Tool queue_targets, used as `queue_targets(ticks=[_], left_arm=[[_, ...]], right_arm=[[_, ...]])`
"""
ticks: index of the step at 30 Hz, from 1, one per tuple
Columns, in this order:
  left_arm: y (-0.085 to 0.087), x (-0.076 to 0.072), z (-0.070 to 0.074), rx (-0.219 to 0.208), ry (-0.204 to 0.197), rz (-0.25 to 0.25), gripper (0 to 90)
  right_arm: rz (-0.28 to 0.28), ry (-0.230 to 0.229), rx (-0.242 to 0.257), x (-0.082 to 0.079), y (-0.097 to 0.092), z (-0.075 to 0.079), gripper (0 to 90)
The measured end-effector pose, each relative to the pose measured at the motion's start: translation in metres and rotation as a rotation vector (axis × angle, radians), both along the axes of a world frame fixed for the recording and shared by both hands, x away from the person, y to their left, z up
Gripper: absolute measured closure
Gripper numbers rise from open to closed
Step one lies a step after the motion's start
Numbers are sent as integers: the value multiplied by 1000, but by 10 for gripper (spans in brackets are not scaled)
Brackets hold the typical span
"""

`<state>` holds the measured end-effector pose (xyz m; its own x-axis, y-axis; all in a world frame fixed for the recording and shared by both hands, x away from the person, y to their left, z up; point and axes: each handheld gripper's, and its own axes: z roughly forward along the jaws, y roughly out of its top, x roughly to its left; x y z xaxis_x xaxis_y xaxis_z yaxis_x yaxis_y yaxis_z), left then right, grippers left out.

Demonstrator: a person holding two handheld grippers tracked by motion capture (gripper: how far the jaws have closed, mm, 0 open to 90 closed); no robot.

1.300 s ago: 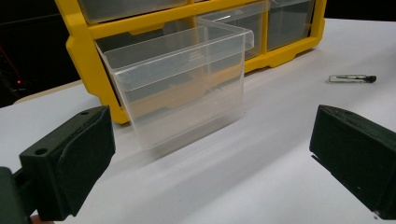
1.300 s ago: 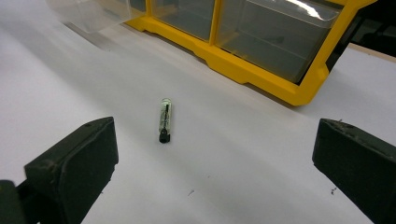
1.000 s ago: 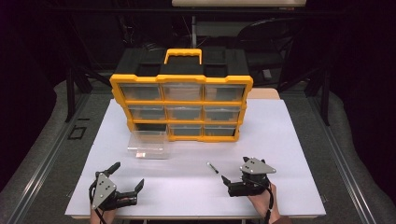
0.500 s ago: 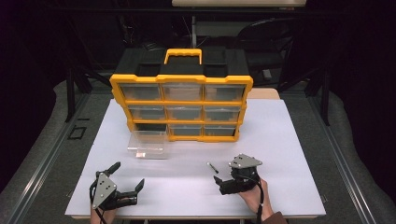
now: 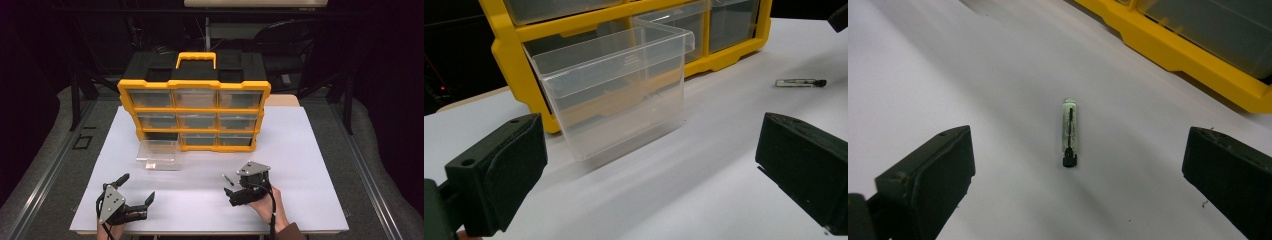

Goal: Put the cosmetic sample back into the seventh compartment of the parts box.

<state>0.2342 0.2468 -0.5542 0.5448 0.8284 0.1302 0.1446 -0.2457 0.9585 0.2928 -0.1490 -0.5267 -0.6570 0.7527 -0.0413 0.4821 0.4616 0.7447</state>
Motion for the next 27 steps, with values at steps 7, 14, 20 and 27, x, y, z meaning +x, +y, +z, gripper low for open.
queue_targets(ticks=[7,14,20,27], left_arm=[[-1,1,0,0,2,0,0],[-1,2,0,6,10,-2,1],[-2,2,0,5,10,-7,1],[-2,2,0,4,11,-8,1]], right_arm=[[6,8,-22,5,6,1,76],[7,20,-63,9,14,4,239],[5,46,-99,14,21,3,381],[9,89,-129,22,28,1,531]])
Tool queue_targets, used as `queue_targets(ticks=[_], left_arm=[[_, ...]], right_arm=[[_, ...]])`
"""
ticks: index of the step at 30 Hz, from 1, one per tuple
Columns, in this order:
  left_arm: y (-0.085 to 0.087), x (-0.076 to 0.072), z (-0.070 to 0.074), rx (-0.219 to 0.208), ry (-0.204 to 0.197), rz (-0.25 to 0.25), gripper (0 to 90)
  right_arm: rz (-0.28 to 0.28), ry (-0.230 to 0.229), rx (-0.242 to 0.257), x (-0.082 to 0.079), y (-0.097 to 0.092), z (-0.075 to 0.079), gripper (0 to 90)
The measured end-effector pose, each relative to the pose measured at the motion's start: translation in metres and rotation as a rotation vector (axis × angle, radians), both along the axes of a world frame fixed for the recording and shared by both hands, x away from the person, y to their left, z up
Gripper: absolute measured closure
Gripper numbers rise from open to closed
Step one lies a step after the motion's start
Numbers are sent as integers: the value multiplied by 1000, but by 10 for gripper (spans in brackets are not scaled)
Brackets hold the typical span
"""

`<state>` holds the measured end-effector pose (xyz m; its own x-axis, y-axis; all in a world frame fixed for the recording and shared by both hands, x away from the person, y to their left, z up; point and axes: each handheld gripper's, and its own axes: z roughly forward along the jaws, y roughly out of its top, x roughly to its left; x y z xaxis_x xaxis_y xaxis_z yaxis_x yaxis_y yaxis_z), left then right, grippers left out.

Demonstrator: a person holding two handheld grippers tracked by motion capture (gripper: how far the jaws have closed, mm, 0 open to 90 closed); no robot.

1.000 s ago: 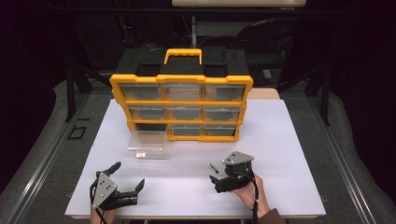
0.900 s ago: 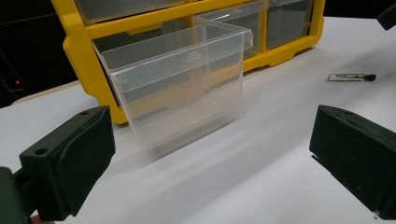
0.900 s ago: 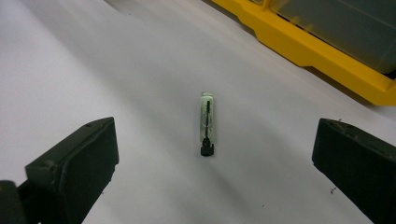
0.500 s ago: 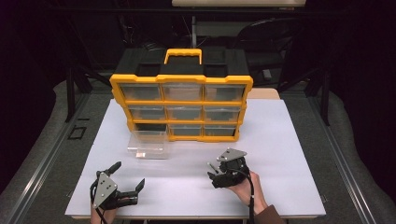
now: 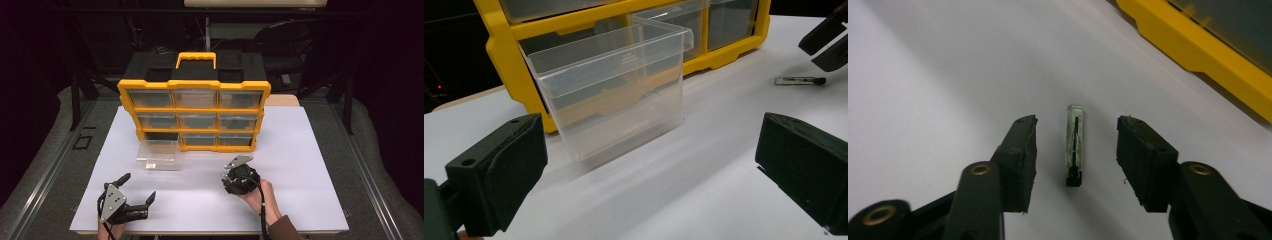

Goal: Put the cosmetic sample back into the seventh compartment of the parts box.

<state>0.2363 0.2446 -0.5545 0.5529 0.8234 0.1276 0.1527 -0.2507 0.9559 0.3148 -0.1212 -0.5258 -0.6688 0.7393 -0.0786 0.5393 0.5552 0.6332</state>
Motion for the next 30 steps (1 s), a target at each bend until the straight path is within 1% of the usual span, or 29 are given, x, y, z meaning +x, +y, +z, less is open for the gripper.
queue_targets(ticks=[1,3,5,7,8,9,10,12,14,15,16,17,20,23,27,28,30], left_arm=[[0,0,0,-1,-1,0,1],[0,0,0,-1,-1,0,1],[0,0,0,-1,0,-2,1],[0,0,0,-2,-1,-1,1],[0,0,0,-1,-1,-2,1],[0,0,0,-1,0,-2,1],[0,0,0,-1,-1,-2,1],[0,0,0,-2,0,-2,1],[0,0,0,-2,0,-2,1],[0,0,0,-1,-1,-3,1],[0,0,0,-1,-1,-3,1],[0,0,0,-1,0,-3,1],[0,0,0,-3,0,-4,1],[0,0,0,-2,0,-4,1],[0,0,0,-3,0,-4,1],[0,0,0,-2,0,-4,1],[0,0,0,-3,1,-4,1]], right_arm=[[5,21,-3,3,2,-2,568],[-3,37,-18,6,4,-3,604],[-12,50,-19,9,5,-4,636],[-13,56,-20,11,6,-5,648],[-15,66,-22,12,6,-5,658],[-24,88,-28,15,8,-7,683],[-24,88,-28,15,8,-7,683],[-31,113,-36,18,9,-9,707],[-35,118,-38,19,10,-10,716],[-36,134,-43,22,11,-11,736],[-36,134,-43,22,11,-11,736],[-40,150,-39,23,11,-12,753],[-47,161,-50,25,12,-14,774],[-49,178,-42,26,11,-14,788],[-55,180,-46,27,12,-14,802],[-51,189,-30,27,11,-14,804],[-55,188,-24,28,10,-15,805]])
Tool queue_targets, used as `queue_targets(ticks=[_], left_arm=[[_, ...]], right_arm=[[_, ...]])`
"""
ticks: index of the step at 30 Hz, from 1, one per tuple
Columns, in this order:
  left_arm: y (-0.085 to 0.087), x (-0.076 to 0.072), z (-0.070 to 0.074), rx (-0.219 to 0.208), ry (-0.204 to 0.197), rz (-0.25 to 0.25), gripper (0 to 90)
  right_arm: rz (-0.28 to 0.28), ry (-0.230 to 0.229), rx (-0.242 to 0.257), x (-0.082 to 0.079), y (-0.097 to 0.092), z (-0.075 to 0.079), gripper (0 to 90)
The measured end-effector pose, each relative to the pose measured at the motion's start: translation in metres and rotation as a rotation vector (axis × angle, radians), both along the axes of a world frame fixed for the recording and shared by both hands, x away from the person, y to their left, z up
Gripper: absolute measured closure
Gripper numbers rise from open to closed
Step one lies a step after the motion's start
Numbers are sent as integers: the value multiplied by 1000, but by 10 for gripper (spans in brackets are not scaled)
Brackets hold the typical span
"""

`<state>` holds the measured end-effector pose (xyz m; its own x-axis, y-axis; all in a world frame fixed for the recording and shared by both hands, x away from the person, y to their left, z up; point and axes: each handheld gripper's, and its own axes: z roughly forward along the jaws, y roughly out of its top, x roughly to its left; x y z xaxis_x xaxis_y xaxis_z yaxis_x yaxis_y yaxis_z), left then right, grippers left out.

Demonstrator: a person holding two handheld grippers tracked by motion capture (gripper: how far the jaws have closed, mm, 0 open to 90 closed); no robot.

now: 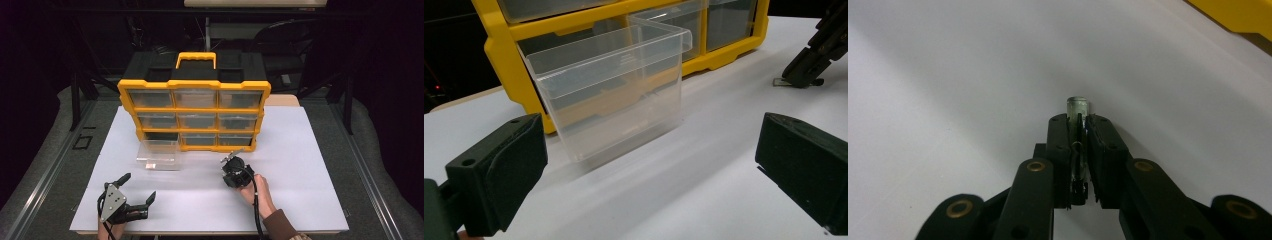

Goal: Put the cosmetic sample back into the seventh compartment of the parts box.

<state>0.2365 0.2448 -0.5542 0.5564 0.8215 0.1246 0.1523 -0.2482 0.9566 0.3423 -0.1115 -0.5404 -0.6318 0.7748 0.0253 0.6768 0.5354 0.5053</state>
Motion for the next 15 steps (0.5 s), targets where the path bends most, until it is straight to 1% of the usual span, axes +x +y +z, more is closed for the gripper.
queue_targets(ticks=[3,5,7,8,9,11,12,15], left_arm=[[0,0,0,1,-1,0,1],[0,0,0,0,-1,1,2],[0,0,0,0,-1,1,1],[0,0,0,0,-1,0,1],[0,0,0,0,-1,0,2],[0,0,0,0,0,-1,1],[0,0,0,-1,-1,0,1],[0,0,0,-1,-1,0,1]], right_arm=[[-2,6,15,0,-2,0,806],[-4,0,13,0,-3,1,806],[-8,-1,22,0,-4,1,806],[-3,-13,32,-1,-5,3,805],[-13,-19,36,-2,-6,4,805],[-10,-26,36,-2,-6,5,805],[-2,-45,47,-3,-8,7,805],[0,-53,56,-5,-8,8,806]])
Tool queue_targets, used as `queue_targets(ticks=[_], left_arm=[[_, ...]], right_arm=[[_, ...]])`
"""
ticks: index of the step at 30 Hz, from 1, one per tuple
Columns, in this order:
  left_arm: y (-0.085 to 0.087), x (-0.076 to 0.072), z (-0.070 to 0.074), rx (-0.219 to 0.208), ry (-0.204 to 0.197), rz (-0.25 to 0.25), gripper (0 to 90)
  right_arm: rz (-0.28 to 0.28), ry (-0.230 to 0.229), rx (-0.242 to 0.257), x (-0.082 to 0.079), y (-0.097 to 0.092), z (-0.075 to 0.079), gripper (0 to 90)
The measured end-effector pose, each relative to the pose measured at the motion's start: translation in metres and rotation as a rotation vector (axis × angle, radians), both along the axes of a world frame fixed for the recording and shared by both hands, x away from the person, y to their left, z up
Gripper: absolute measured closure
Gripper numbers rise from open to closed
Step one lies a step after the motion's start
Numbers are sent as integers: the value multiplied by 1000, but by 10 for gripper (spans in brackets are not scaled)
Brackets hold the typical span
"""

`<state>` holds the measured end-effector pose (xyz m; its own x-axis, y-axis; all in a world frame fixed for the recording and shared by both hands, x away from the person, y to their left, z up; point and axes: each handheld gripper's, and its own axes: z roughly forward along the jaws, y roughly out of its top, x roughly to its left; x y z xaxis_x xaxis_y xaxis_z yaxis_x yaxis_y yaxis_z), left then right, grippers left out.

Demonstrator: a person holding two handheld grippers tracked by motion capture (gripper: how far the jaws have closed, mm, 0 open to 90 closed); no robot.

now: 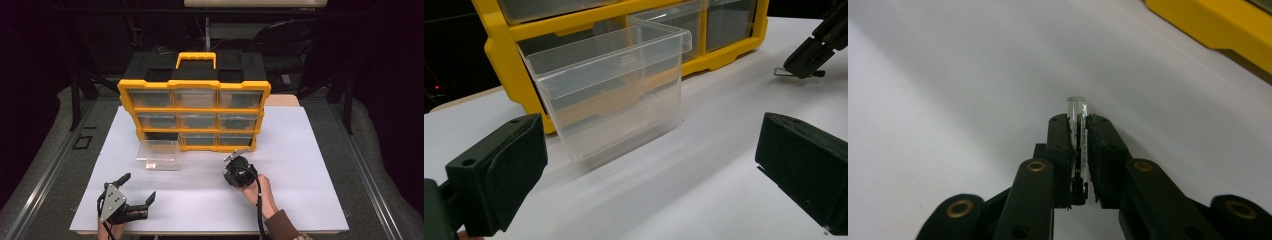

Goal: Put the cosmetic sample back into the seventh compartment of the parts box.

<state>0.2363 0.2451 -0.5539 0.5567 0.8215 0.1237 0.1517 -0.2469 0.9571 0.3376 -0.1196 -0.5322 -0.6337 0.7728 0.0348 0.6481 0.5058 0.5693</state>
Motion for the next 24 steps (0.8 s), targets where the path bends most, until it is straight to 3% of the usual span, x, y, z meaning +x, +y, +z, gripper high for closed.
queue_targets(ticks=[3,10,24], left_arm=[[0,0,0,1,0,-1,1],[0,0,0,-2,0,-2,1],[0,-1,0,-1,-2,0,1]], right_arm=[[17,-36,24,-3,-1,1,805],[28,-68,65,-7,0,0,805],[31,-161,107,-16,-6,1,805]])
